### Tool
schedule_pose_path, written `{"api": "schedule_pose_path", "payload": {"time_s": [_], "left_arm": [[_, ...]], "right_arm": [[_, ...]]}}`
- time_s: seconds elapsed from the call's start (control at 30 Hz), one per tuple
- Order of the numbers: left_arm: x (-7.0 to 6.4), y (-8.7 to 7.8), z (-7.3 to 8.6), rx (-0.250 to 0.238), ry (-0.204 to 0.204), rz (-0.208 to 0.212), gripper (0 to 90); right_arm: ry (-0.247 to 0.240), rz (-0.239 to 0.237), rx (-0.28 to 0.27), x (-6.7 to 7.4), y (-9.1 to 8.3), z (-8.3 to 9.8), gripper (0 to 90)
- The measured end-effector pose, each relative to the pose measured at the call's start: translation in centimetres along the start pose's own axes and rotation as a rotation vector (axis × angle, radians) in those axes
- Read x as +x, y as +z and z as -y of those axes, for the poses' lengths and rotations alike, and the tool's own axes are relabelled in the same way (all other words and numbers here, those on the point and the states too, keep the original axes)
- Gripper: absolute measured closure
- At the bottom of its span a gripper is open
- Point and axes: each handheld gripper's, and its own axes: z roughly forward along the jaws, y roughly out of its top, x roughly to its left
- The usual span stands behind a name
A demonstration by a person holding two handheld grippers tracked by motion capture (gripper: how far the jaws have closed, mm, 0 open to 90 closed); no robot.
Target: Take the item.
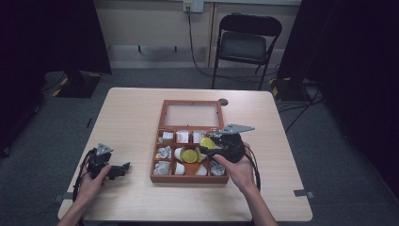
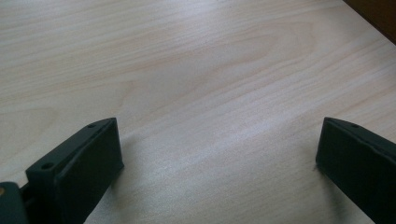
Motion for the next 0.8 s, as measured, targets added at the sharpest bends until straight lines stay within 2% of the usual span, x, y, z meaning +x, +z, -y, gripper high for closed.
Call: {"api": "schedule_pose_path", "payload": {"time_s": [0.43, 0.8], "left_arm": [[0.0, 0.0, 0.0, 0.000, 0.001, 0.000, 0.0], [0.0, 0.0, 0.0, 0.000, 0.000, 0.002, 0.0]], "right_arm": [[0.011, 0.026, -0.013, -0.8, -0.8, 0.0, 38.3], [0.039, 0.053, -0.039, -1.8, -2.3, 0.2, 38.3]]}}
